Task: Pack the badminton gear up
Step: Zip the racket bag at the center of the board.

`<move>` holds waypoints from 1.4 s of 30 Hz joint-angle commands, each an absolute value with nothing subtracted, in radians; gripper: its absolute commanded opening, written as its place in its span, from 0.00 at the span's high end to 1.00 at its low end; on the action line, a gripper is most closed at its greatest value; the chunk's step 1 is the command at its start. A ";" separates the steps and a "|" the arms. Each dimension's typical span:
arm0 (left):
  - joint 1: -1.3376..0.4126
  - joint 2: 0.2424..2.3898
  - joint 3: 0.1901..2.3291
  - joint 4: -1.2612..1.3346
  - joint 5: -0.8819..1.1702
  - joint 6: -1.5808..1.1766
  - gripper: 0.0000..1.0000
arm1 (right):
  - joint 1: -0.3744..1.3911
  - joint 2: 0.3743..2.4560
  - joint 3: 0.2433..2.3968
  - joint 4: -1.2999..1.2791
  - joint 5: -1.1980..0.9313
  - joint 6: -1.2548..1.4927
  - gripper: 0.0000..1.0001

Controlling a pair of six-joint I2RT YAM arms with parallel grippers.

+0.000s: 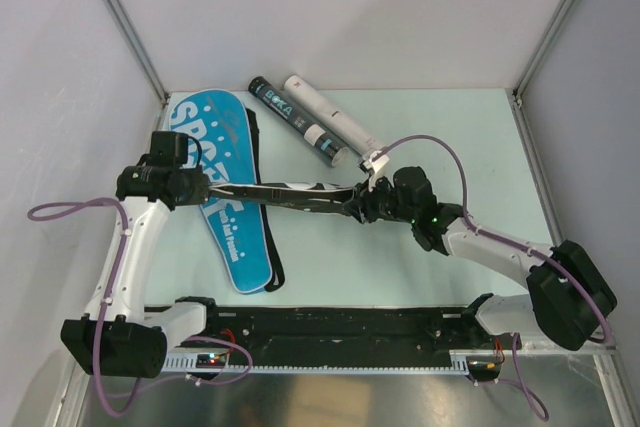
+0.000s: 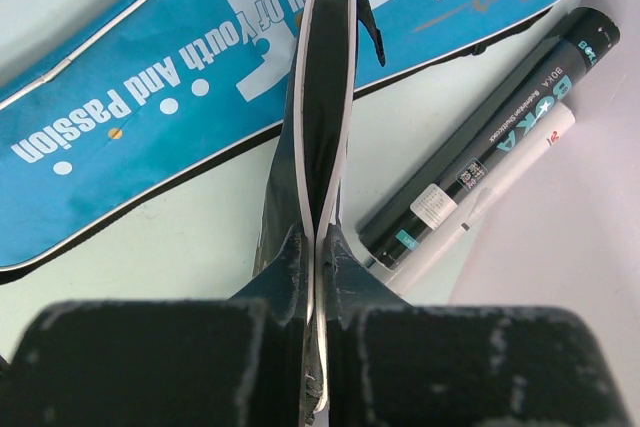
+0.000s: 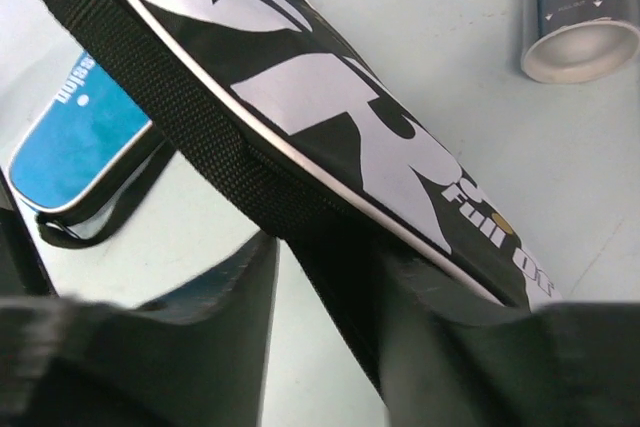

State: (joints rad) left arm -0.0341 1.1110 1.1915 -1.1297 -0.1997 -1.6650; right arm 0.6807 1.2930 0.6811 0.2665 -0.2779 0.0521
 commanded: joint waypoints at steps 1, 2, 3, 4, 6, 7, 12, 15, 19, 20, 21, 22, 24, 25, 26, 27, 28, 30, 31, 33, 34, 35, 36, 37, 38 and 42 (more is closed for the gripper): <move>-0.029 1.112 1.241 -1.114 -0.231 -1.649 1.00 | 0.693 1.302 0.722 0.396 -0.273 0.057 0.65; -0.028 1.113 1.241 -1.115 -0.237 -1.649 1.00 | 0.693 1.297 0.725 0.395 -0.276 0.057 0.73; -0.027 1.113 1.242 -1.114 -0.241 -1.650 1.00 | 0.692 1.285 0.727 0.387 -0.279 0.056 0.79; -0.027 1.114 1.241 -1.114 -0.249 -1.649 1.00 | 0.689 1.270 0.730 0.377 -0.284 0.056 0.85; -0.028 1.117 1.240 -1.114 -0.263 -1.649 1.00 | 0.684 1.223 0.733 0.355 -0.295 0.057 0.94; -0.028 1.117 1.238 -1.115 -0.270 -1.649 1.00 | 0.679 1.195 0.734 0.342 -0.303 0.057 0.97; -0.028 1.120 1.215 -1.115 -0.277 -1.656 1.00 | 0.680 1.140 0.731 0.252 -0.357 0.072 0.99; -0.028 1.125 1.218 -1.115 -0.269 -1.655 1.00 | 0.681 1.140 0.731 0.229 -0.360 0.073 0.92; -0.028 1.120 1.225 -1.115 -0.266 -1.653 1.00 | 0.673 1.119 0.733 0.220 -0.351 0.069 0.90; -0.028 1.118 1.225 -1.115 -0.266 -1.654 1.00 | 0.670 1.113 0.735 0.221 -0.357 0.071 0.93; -0.028 1.116 1.226 -1.115 -0.266 -1.655 1.00 | 0.667 1.109 0.738 0.226 -0.365 0.075 0.95; -0.028 1.115 1.226 -1.115 -0.266 -1.655 1.00 | 0.665 1.105 0.740 0.229 -0.372 0.083 0.94; -0.028 1.114 1.223 -1.115 -0.262 -1.656 1.00 | 0.663 1.099 0.747 0.231 -0.382 0.095 0.79; -0.028 1.113 1.220 -1.115 -0.260 -1.658 1.00 | 0.663 1.099 0.749 0.233 -0.386 0.099 0.73; -0.027 1.112 1.218 -1.114 -0.258 -1.660 1.00 | 0.663 1.099 0.751 0.235 -0.396 0.101 0.72; -0.027 1.110 1.213 -1.115 -0.256 -1.661 1.00 | 0.662 1.101 0.754 0.234 -0.409 0.103 0.80; -0.027 1.109 1.211 -1.114 -0.254 -1.664 1.00 | 0.661 1.104 0.756 0.235 -0.427 0.109 0.86; -0.028 1.107 1.208 -1.115 -0.252 -1.664 1.00 | 0.658 1.111 0.758 0.242 -0.447 0.126 0.87; -0.028 1.106 1.207 -1.114 -0.252 -1.664 1.00 | 0.656 1.115 0.759 0.245 -0.452 0.138 0.82; -0.028 1.105 1.206 -1.115 -0.251 -1.664 1.00 | 0.654 1.120 0.761 0.241 -0.467 0.144 0.91; -0.028 1.105 1.206 -1.114 -0.252 -1.664 1.00 | 0.655 1.121 0.762 0.239 -0.467 0.146 0.95; -0.028 1.105 1.206 -1.114 -0.254 -1.665 1.00 | 0.657 1.121 0.762 0.238 -0.466 0.148 0.98; -0.028 1.103 1.206 -1.114 -0.257 -1.666 1.00 | 0.657 1.121 0.762 0.240 -0.462 0.151 0.99; -0.028 1.102 1.205 -1.115 -0.258 -1.668 1.00 | 0.659 1.114 0.763 0.241 -0.453 0.152 0.99; -0.028 1.103 1.205 -1.115 -0.259 -1.670 1.00 | 0.659 1.108 0.768 0.235 -0.434 0.152 1.00; -0.028 1.107 1.200 -1.115 -0.264 -1.670 1.00 | 0.667 1.065 0.829 0.142 -0.303 0.103 1.00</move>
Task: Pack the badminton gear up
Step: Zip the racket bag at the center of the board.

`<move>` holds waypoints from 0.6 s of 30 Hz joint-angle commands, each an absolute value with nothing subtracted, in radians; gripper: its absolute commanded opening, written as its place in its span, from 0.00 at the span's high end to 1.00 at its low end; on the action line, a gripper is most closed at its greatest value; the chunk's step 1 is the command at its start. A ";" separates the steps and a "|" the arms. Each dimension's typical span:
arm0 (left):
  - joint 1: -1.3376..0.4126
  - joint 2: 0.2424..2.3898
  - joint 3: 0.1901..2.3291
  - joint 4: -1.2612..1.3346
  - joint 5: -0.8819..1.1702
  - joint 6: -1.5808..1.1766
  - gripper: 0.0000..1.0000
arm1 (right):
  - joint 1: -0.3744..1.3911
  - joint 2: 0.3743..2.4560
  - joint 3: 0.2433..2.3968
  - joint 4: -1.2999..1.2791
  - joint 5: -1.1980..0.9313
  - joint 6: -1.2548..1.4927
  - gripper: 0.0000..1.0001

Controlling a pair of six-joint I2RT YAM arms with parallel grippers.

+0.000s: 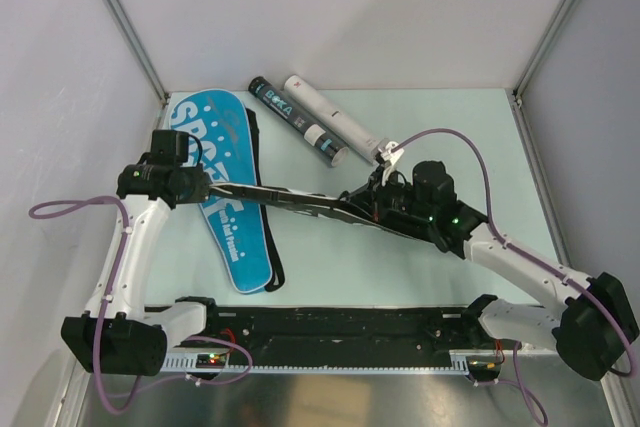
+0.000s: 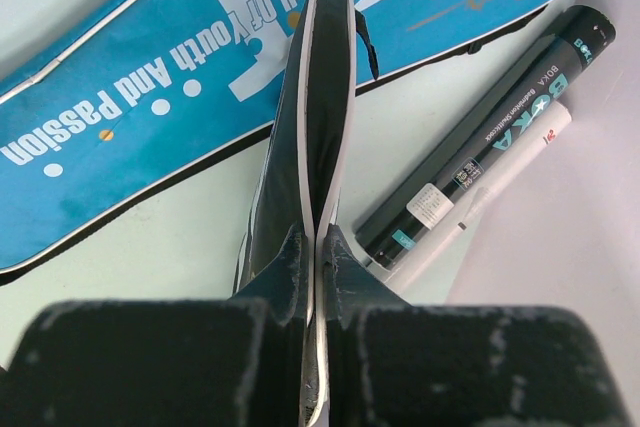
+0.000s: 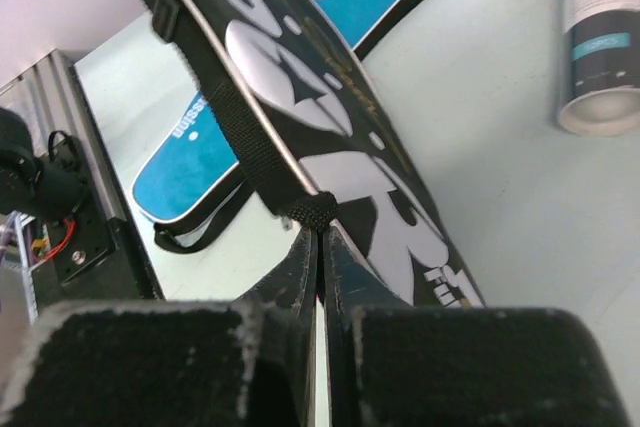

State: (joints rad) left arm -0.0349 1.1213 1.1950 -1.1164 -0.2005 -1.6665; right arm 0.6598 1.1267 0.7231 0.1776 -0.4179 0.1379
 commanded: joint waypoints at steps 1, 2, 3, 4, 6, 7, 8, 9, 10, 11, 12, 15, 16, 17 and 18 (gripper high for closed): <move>-0.028 1.106 1.198 -1.115 -0.265 -1.671 1.00 | 0.669 1.051 0.844 0.117 -0.274 0.074 1.00; -0.027 1.106 1.197 -1.115 -0.268 -1.672 1.00 | 0.675 1.043 0.864 0.086 -0.243 0.046 1.00; -0.027 1.106 1.196 -1.114 -0.270 -1.671 1.00 | 0.680 1.033 0.879 0.061 -0.220 0.007 1.00; -0.027 1.107 1.196 -1.115 -0.276 -1.669 1.00 | 0.685 1.028 0.897 0.038 -0.195 -0.023 1.00; -0.029 1.107 1.196 -1.115 -0.282 -1.663 1.00 | 0.688 1.028 0.925 0.013 -0.157 -0.096 1.00; -0.030 1.107 1.196 -1.115 -0.282 -1.657 1.00 | 0.687 1.031 0.934 0.009 -0.146 -0.124 1.00; -0.032 1.106 1.193 -1.115 -0.281 -1.654 1.00 | 0.682 1.039 0.939 0.012 -0.138 -0.153 1.00; -0.034 1.104 1.191 -1.115 -0.279 -1.646 1.00 | 0.678 1.046 0.942 0.020 -0.134 -0.173 1.00; -0.035 1.102 1.188 -1.115 -0.281 -1.638 1.00 | 0.673 1.059 0.948 0.024 -0.132 -0.199 1.00; -0.038 1.098 1.186 -1.115 -0.285 -1.629 1.00 | 0.668 1.071 0.954 0.028 -0.133 -0.219 1.00; -0.039 1.093 1.183 -1.115 -0.288 -1.624 1.00 | 0.661 1.085 0.958 0.033 -0.135 -0.244 1.00; -0.040 1.078 1.179 -1.115 -0.297 -1.602 1.00 | 0.632 1.129 0.963 0.061 -0.156 -0.301 1.00; -0.040 1.076 1.178 -1.114 -0.297 -1.589 1.00 | 0.621 1.149 0.964 0.069 -0.160 -0.314 1.00; -0.040 1.074 1.178 -1.115 -0.296 -1.578 1.00 | 0.604 1.164 0.965 0.078 -0.163 -0.320 1.00; -0.041 1.073 1.177 -1.114 -0.295 -1.564 1.00 | 0.588 1.182 0.966 0.084 -0.167 -0.319 1.00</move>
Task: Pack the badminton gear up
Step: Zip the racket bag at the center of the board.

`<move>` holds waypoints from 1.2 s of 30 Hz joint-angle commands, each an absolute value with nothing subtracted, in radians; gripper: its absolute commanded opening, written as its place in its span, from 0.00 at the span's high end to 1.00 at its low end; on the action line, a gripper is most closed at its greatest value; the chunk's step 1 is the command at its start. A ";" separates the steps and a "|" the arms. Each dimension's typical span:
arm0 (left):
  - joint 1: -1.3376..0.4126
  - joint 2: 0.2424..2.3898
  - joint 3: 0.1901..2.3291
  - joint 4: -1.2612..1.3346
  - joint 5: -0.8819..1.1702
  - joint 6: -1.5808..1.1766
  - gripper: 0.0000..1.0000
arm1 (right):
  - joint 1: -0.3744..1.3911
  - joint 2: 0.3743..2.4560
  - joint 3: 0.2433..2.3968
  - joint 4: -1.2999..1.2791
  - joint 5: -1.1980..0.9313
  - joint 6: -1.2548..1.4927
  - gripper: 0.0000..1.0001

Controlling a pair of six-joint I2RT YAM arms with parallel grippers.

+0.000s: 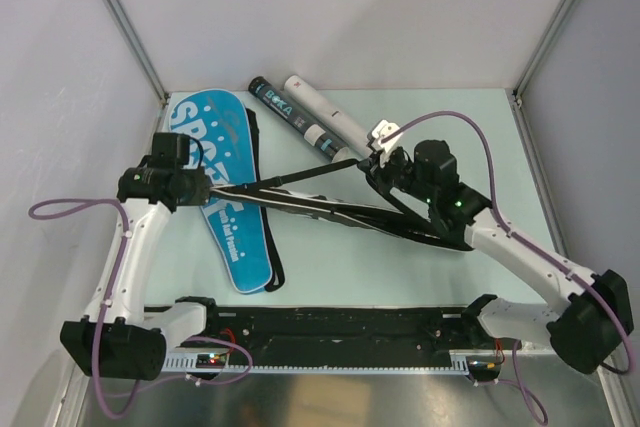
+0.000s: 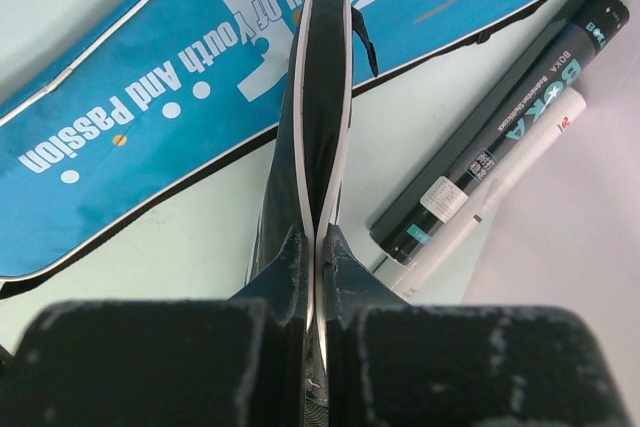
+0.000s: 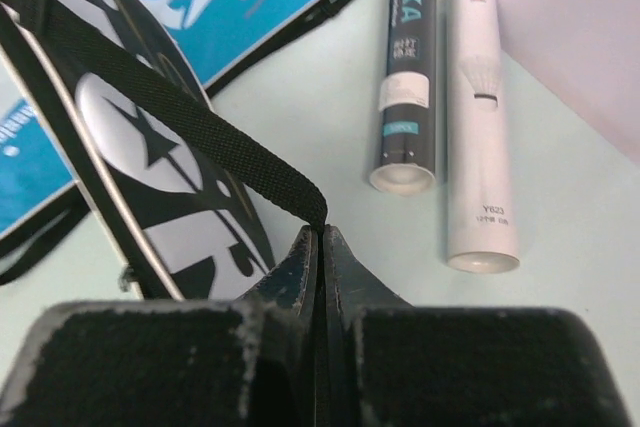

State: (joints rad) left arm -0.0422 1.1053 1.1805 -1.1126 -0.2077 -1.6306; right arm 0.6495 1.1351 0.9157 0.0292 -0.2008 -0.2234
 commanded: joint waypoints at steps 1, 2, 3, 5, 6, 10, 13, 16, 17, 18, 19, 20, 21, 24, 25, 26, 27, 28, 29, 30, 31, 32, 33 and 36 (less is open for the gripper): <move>-0.041 1.073 1.173 -1.115 -0.297 -1.553 1.00 | 0.570 1.196 0.967 0.084 -0.167 -0.317 1.00; -0.040 1.073 1.169 -1.115 -0.305 -1.544 1.00 | 0.560 1.202 0.967 0.083 -0.152 -0.317 1.00; -0.040 1.072 1.161 -1.116 -0.311 -1.538 1.00 | 0.555 1.199 0.968 0.074 -0.133 -0.322 1.00; -0.040 1.073 1.153 -1.116 -0.325 -1.533 1.00 | 0.561 1.173 0.968 0.045 -0.091 -0.340 1.00; -0.040 1.076 1.153 -1.116 -0.332 -1.529 1.00 | 0.568 1.156 0.968 0.033 -0.068 -0.352 1.00; -0.039 1.090 1.162 -1.116 -0.340 -1.522 1.00 | 0.611 1.093 0.968 0.024 0.015 -0.427 1.00; -0.040 1.097 1.171 -1.118 -0.349 -1.505 1.00 | 0.623 1.070 0.968 0.029 0.068 -0.485 1.00; -0.040 1.102 1.182 -1.130 -0.368 -1.488 1.00 | 0.624 1.073 0.968 0.052 0.119 -0.536 1.00; -0.039 1.105 1.186 -1.136 -0.376 -1.485 1.00 | 0.626 1.074 0.968 0.059 0.142 -0.553 1.00; -0.038 1.108 1.191 -1.143 -0.383 -1.483 1.00 | 0.629 1.073 0.968 0.066 0.162 -0.566 1.00; -0.037 1.110 1.195 -1.148 -0.389 -1.480 1.00 | 0.632 1.069 0.968 0.071 0.187 -0.576 1.00; -0.036 1.113 1.198 -1.151 -0.394 -1.478 1.00 | 0.637 1.059 0.968 0.072 0.204 -0.584 1.00; -0.037 1.115 1.200 -1.154 -0.400 -1.477 1.00 | 0.642 1.051 0.968 0.071 0.217 -0.590 1.00; -0.037 1.119 1.203 -1.158 -0.414 -1.476 1.00 | 0.659 1.021 0.967 0.062 0.259 -0.615 1.00; -0.036 1.121 1.204 -1.159 -0.417 -1.477 1.00 | 0.665 1.012 0.968 0.061 0.276 -0.625 1.00; -0.036 1.122 1.203 -1.160 -0.418 -1.480 1.00 | 0.671 1.000 0.968 0.061 0.289 -0.636 1.00; -0.037 1.124 1.202 -1.161 -0.418 -1.482 1.00 | 0.678 0.989 0.968 0.063 0.297 -0.643 1.00; -0.037 1.126 1.202 -1.161 -0.419 -1.484 1.00 | 0.684 0.976 0.968 0.064 0.300 -0.653 1.00; -0.037 1.129 1.203 -1.162 -0.421 -1.483 1.00 | 0.695 0.965 0.968 0.062 0.305 -0.661 1.00; -0.037 1.131 1.204 -1.163 -0.421 -1.483 1.00 | 0.702 0.952 0.967 0.063 0.310 -0.672 1.00; -0.037 1.134 1.206 -1.162 -0.421 -1.481 1.00 | 0.708 0.941 0.964 0.070 0.311 -0.679 1.00; -0.037 1.137 1.210 -1.162 -0.419 -1.477 1.00 | 0.712 0.935 0.961 0.077 0.311 -0.689 1.00; -0.037 1.140 1.213 -1.163 -0.418 -1.473 1.00 | 0.712 0.931 0.951 0.097 0.311 -0.698 0.99; -0.037 1.139 1.220 -1.170 -0.426 -1.465 1.00 | 0.702 0.939 0.924 0.142 0.309 -0.735 0.99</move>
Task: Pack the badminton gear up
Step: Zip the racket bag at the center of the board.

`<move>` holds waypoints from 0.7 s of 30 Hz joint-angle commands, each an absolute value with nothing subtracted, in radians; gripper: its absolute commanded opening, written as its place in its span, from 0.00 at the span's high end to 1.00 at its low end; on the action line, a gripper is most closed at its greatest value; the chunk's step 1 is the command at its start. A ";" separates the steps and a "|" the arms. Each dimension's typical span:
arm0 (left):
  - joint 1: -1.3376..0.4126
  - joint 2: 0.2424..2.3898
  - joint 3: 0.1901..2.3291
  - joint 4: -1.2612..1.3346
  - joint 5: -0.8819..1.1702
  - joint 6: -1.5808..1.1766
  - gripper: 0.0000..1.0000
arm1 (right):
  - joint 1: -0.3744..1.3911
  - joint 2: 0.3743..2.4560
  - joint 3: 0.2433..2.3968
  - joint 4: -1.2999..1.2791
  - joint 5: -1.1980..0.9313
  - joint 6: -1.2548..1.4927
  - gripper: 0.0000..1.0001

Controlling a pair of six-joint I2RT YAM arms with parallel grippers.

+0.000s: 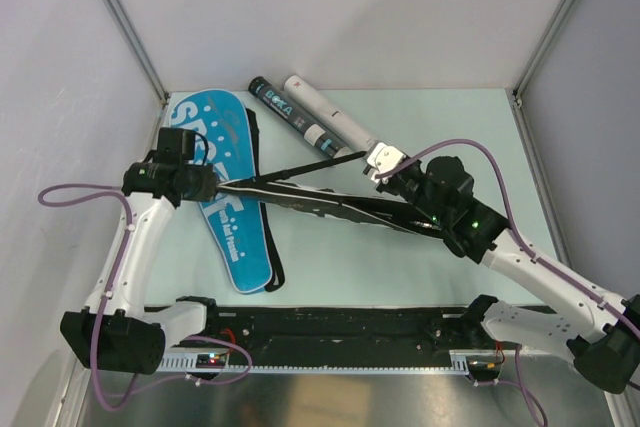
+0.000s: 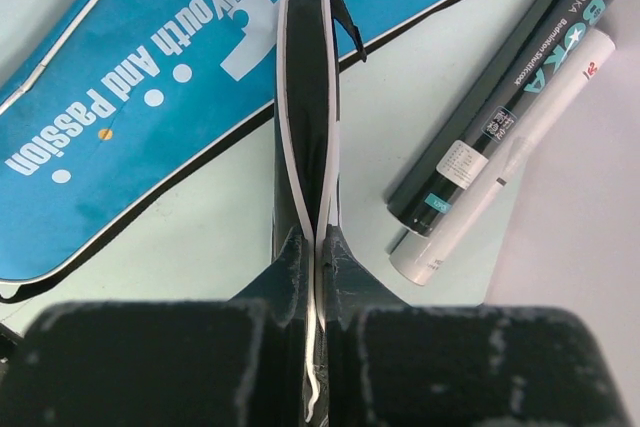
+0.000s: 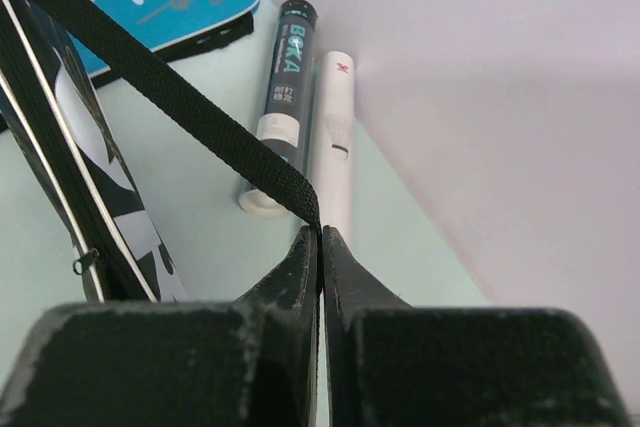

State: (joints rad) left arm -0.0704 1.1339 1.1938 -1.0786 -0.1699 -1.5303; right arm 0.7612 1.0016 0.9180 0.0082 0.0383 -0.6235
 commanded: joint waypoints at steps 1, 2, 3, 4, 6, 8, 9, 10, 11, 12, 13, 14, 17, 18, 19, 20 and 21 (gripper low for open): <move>-0.037 1.136 1.220 -1.175 -0.430 -1.466 1.00 | 0.700 0.945 0.922 0.151 0.314 -0.741 0.98; -0.036 1.134 1.220 -1.177 -0.434 -1.464 1.00 | 0.698 0.949 0.920 0.157 0.309 -0.742 0.98; -0.036 1.132 1.220 -1.180 -0.437 -1.463 1.00 | 0.686 0.955 0.916 0.165 0.297 -0.732 0.96; -0.037 1.130 1.220 -1.181 -0.437 -1.462 1.00 | 0.674 0.960 0.914 0.170 0.272 -0.721 0.95; -0.037 1.126 1.220 -1.183 -0.431 -1.459 1.00 | 0.625 0.985 0.905 0.185 0.226 -0.688 0.93; -0.037 1.121 1.219 -1.183 -0.419 -1.460 1.00 | 0.582 1.023 0.892 0.206 0.182 -0.656 0.92; -0.037 1.117 1.218 -1.182 -0.412 -1.462 1.00 | 0.564 1.047 0.886 0.215 0.162 -0.633 0.91; -0.037 1.113 1.217 -1.182 -0.401 -1.466 1.00 | 0.542 1.068 0.881 0.222 0.127 -0.613 0.89; -0.037 1.109 1.214 -1.182 -0.385 -1.471 1.00 | 0.526 1.101 0.878 0.224 0.098 -0.584 0.87; -0.037 1.104 1.210 -1.181 -0.371 -1.483 1.00 | 0.518 1.138 0.877 0.217 0.074 -0.563 0.86; -0.037 1.101 1.204 -1.181 -0.352 -1.491 1.00 | 0.515 1.164 0.877 0.205 0.051 -0.541 0.83; -0.037 1.097 1.201 -1.181 -0.338 -1.499 1.00 | 0.521 1.192 0.876 0.181 0.012 -0.526 0.81; -0.036 1.091 1.197 -1.182 -0.308 -1.519 1.00 | 0.561 1.241 0.876 0.134 -0.011 -0.473 0.78; -0.036 1.086 1.198 -1.182 -0.305 -1.525 1.00 | 0.578 1.246 0.880 0.116 0.009 -0.451 0.78; -0.037 1.083 1.198 -1.182 -0.306 -1.533 1.00 | 0.591 1.246 0.886 0.097 0.035 -0.419 0.77; -0.037 1.078 1.198 -1.181 -0.306 -1.541 1.00 | 0.602 1.240 0.906 0.059 0.056 -0.367 0.77; -0.037 1.073 1.196 -1.182 -0.306 -1.552 1.00 | 0.609 1.230 0.924 0.032 0.076 -0.315 0.76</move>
